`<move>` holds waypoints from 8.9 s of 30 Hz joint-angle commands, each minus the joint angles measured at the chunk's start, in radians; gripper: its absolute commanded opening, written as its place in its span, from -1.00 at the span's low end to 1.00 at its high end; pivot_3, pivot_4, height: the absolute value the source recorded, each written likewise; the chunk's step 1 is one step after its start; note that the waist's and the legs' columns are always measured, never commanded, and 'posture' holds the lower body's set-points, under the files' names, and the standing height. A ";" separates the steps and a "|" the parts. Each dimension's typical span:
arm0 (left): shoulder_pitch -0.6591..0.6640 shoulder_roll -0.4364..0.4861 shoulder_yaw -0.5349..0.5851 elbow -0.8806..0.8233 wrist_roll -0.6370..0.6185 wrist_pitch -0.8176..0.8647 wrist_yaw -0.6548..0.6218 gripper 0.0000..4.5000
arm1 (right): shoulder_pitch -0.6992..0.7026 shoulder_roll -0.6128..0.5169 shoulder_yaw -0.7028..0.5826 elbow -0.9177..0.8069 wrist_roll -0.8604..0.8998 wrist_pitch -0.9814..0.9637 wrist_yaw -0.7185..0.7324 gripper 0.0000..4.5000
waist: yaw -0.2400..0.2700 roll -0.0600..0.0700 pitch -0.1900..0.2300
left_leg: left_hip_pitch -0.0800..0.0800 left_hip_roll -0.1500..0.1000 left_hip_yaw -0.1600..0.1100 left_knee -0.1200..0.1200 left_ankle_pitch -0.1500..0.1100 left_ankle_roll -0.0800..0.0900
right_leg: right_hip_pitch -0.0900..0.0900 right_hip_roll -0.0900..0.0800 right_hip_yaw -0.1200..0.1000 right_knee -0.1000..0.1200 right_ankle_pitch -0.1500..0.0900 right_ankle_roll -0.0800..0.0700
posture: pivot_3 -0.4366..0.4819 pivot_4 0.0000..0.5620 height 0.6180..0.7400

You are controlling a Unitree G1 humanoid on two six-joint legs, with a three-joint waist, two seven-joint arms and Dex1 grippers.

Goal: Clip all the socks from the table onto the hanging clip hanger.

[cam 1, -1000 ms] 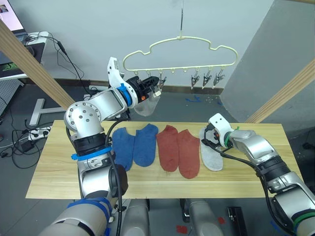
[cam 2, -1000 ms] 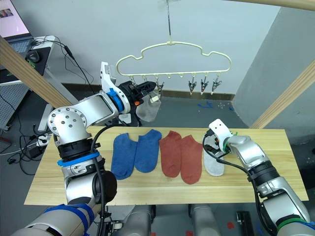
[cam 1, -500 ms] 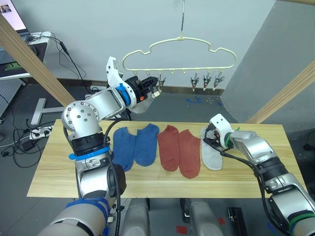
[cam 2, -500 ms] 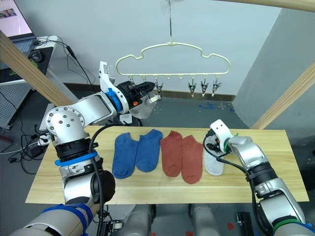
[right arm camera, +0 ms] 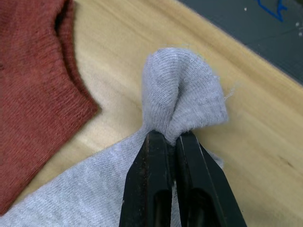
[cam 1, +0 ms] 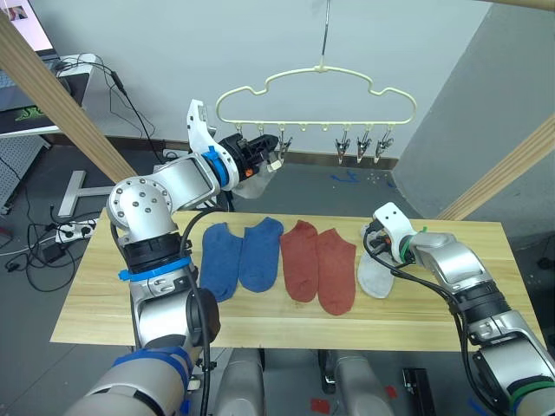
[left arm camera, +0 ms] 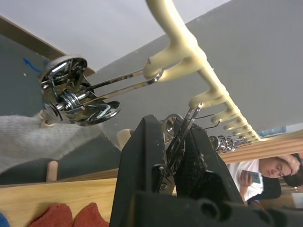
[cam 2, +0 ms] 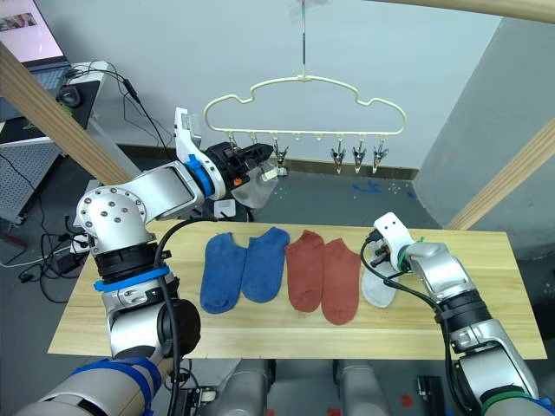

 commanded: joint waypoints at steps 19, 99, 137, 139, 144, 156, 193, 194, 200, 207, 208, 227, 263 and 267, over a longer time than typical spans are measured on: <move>-0.028 0.007 0.010 0.037 -0.014 -0.012 0.007 -0.88 | -0.237 0.291 -0.268 -0.400 0.335 0.401 -0.055 -0.97 | -0.003 0.000 0.000 | -0.001 0.000 0.000 -0.002 0.000 0.000 | -0.002 0.000 -0.001 0.000 0.000 0.000 | 0.11 0.07 1.00; 0.352 0.294 -0.377 -0.536 0.192 -0.349 -0.308 0.21 | -0.141 0.181 -0.321 -0.661 0.510 0.520 -0.073 0.11 | 0.013 0.000 0.000 | -0.002 0.001 0.000 -0.017 0.001 -0.002 | -0.003 -0.001 -0.002 -0.014 0.000 -0.001 | 0.23 0.05 1.00; 0.509 0.007 -0.638 -0.301 0.763 -0.980 -0.275 0.21 | 0.005 -0.181 -0.807 -0.937 1.231 0.509 -0.216 0.11 | 0.000 0.001 -0.001 | -0.002 0.000 0.001 -0.014 0.001 0.000 | -0.001 -0.001 -0.002 -0.014 0.001 -0.002 | -0.08 -0.04 1.00; 0.498 -0.004 -0.637 -0.290 0.774 -0.989 -0.275 0.21 | 0.037 -0.219 -0.801 -0.935 1.261 0.474 -0.231 0.11 | -0.002 0.001 -0.001 | -0.002 0.000 0.001 -0.014 0.001 0.000 | -0.001 -0.001 -0.002 -0.013 0.001 -0.002 | -0.08 -0.04 1.00; 0.474 -0.032 -0.632 -0.243 0.800 -1.020 -0.261 0.21 | 0.089 -0.301 -0.780 -0.924 1.327 0.385 -0.269 0.11 | -0.005 0.001 -0.001 | -0.002 0.000 0.001 -0.011 0.002 0.001 | -0.001 -0.001 -0.002 -0.009 0.001 -0.002 | -0.08 -0.04 1.00; 0.366 -0.105 -0.612 -0.070 0.857 -1.075 -0.193 0.04 | 0.172 -0.432 -0.717 -0.919 1.425 0.215 -0.361 0.12 | -0.016 0.001 -0.001 | -0.003 -0.001 0.001 0.002 0.003 0.002 | 0.000 0.000 0.000 -0.002 0.001 -0.002 | -0.17 -0.05 1.00; 0.220 -0.159 -0.540 0.146 0.910 -1.160 -0.085 0.04 | 0.270 -0.546 -0.634 -0.932 1.491 0.019 -0.455 0.12 | -0.028 0.001 -0.001 | -0.003 -0.001 0.001 0.003 0.004 0.003 | 0.000 0.000 0.001 0.000 0.002 -0.001 | -0.21 -0.02 1.00; 0.219 -0.163 -0.541 0.145 0.912 -1.159 -0.083 0.04 | 0.271 -0.548 -0.634 -0.932 1.493 0.017 -0.457 0.12 | -0.028 0.001 -0.001 | -0.003 -0.001 0.001 0.003 0.004 0.003 | 0.000 0.000 0.001 0.000 0.002 -0.001 | -0.21 -0.02 1.00; 0.218 -0.183 -0.539 0.130 0.911 -1.148 -0.075 0.04 | 0.275 -0.557 -0.630 -0.935 1.511 0.008 -0.474 0.12 | -0.028 0.001 -0.001 | -0.003 -0.001 0.001 0.003 0.004 0.003 | 0.000 0.000 0.001 0.000 0.002 -0.001 | -0.21 0.00 1.00; 0.205 -0.195 -0.525 0.128 0.904 -1.132 -0.065 0.04 | 0.277 -0.562 -0.627 -0.936 1.524 0.002 -0.485 0.12 | -0.028 0.001 -0.001 | -0.003 -0.001 0.001 0.003 0.004 0.003 | 0.000 0.000 0.001 0.000 0.002 -0.001 | -0.21 0.01 1.00; 0.203 -0.198 -0.523 0.128 0.903 -1.130 -0.064 0.04 | 0.278 -0.562 -0.627 -0.936 1.525 0.001 -0.487 0.12 | -0.029 0.001 -0.001 | -0.003 -0.001 0.001 0.003 0.004 0.003 | 0.000 0.000 0.001 0.000 0.002 -0.001 | -0.21 0.01 1.00; 0.178 -0.213 -0.515 0.130 0.889 -1.115 -0.052 -0.11 | 0.286 -0.570 -0.624 -0.939 1.541 -0.014 -0.505 0.12 | -0.029 0.001 -0.001 | -0.003 -0.001 0.001 0.003 0.004 0.004 | 0.000 0.000 0.001 0.000 0.002 -0.001 | -0.22 0.01 1.00; 0.013 -0.088 -0.230 -0.099 0.312 -0.296 -0.164 -0.88 | 0.107 -0.292 -0.035 -0.764 0.978 0.135 -0.607 0.82 | -0.029 0.000 0.001 | -0.003 0.001 0.000 0.002 0.004 0.004 | -0.001 0.002 0.001 0.000 0.001 0.001 | -0.13 0.28 1.00; 0.004 -0.081 -0.211 -0.085 0.298 -0.252 -0.144 -0.88 | 0.086 -0.235 0.073 -0.650 0.785 0.149 -0.565 0.99 | -0.029 0.000 0.001 | -0.003 0.001 0.000 0.001 0.004 0.004 | -0.002 0.002 0.001 -0.001 0.001 0.001 | -0.13 0.28 1.00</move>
